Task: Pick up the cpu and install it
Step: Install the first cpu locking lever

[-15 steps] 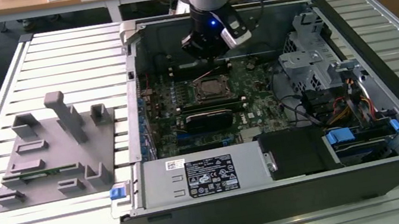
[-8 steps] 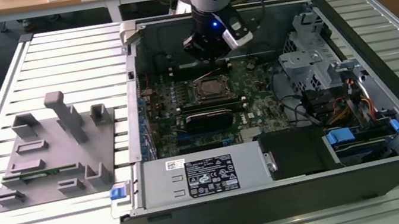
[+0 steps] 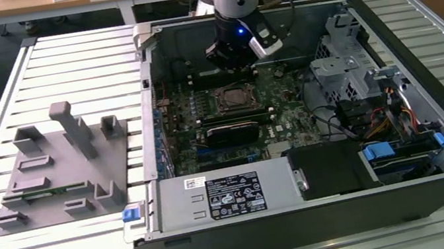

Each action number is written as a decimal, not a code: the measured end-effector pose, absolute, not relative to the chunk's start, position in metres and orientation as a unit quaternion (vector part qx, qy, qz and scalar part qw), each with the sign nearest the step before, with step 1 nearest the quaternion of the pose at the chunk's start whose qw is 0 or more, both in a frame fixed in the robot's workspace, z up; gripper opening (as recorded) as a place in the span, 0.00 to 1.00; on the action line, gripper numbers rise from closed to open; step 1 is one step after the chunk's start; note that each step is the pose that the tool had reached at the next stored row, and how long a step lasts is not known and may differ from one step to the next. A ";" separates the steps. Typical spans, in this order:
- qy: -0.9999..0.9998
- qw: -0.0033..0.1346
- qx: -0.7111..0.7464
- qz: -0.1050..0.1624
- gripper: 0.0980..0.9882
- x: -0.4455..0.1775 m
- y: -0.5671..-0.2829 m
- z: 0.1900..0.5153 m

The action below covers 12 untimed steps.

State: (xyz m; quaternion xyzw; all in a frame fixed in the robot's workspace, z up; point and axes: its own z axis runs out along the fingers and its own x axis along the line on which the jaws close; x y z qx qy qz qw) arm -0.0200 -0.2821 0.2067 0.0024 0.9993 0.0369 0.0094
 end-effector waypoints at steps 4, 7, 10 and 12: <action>0.999 0.009 0.002 0.036 0.01 -0.019 -0.282 0.203; 0.999 0.009 0.002 0.036 0.01 -0.019 -0.282 0.201; 0.999 0.009 0.002 0.036 0.01 -0.019 -0.282 0.200; 0.999 0.009 0.002 0.036 0.01 -0.019 -0.282 0.200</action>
